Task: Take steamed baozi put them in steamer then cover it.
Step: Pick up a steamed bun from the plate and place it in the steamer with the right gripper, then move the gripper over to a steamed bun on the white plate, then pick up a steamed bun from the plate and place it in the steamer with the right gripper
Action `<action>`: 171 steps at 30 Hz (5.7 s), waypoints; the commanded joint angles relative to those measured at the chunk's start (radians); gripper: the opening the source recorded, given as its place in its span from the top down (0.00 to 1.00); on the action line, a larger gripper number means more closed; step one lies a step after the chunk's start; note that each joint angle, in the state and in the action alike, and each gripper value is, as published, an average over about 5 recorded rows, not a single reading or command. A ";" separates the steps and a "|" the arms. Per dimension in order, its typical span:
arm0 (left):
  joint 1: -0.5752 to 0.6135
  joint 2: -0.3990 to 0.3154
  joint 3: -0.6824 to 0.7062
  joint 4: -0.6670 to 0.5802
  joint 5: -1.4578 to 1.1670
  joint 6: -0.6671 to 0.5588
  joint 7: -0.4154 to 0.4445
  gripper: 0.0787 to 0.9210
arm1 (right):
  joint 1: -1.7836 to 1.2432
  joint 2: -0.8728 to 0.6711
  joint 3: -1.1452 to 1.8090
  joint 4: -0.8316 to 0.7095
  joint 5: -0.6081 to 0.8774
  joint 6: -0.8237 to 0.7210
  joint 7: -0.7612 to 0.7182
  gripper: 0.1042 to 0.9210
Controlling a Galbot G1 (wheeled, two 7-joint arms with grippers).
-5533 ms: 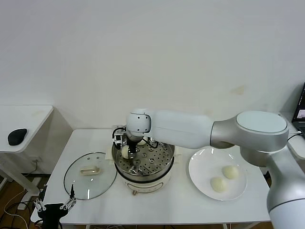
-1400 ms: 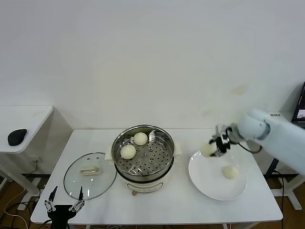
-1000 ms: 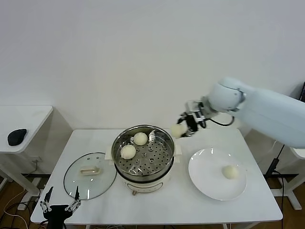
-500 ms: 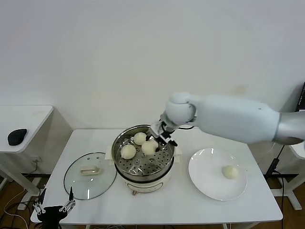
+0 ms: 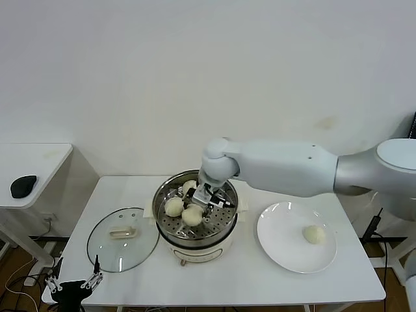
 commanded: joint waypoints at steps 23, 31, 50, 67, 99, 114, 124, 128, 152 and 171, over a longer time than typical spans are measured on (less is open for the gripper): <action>-0.011 0.019 -0.010 0.007 -0.008 0.001 0.005 0.12 | 0.052 -0.088 0.032 0.038 0.002 0.013 -0.018 0.12; -0.006 0.044 -0.017 -0.002 -0.006 -0.003 0.025 0.12 | 0.131 -0.370 0.091 0.114 0.099 -0.376 -0.057 0.12; -0.009 0.056 0.054 -0.011 0.027 -0.005 0.037 0.12 | -0.549 -0.975 0.582 0.273 -0.102 -0.433 -0.067 0.12; 0.016 0.027 0.038 -0.004 0.037 -0.031 0.047 0.12 | -0.752 -0.772 0.806 -0.018 -0.301 -0.297 -0.134 0.12; 0.032 0.025 0.004 -0.008 0.038 -0.032 0.058 0.12 | -0.824 -0.636 0.840 -0.122 -0.340 -0.402 -0.085 0.18; 0.026 0.025 0.007 -0.001 0.038 -0.031 0.055 0.12 | -0.808 -0.642 0.825 -0.123 -0.318 -0.390 -0.110 0.44; 0.026 0.030 0.007 -0.009 0.035 -0.032 0.057 0.12 | -0.666 -0.707 0.746 -0.051 -0.220 -0.401 -0.121 0.48; 0.021 0.034 0.013 -0.009 0.034 -0.032 0.058 0.12 | -0.555 -0.748 0.679 0.018 -0.141 -0.428 -0.127 0.47; 0.028 0.043 0.008 -0.035 0.051 -0.033 0.063 0.12 | 0.202 -0.302 0.115 0.119 0.501 -0.732 0.040 0.47; 0.021 0.035 -0.014 -0.016 0.046 -0.049 0.061 0.12 | -0.010 -0.087 0.100 0.000 0.533 -0.919 0.157 0.47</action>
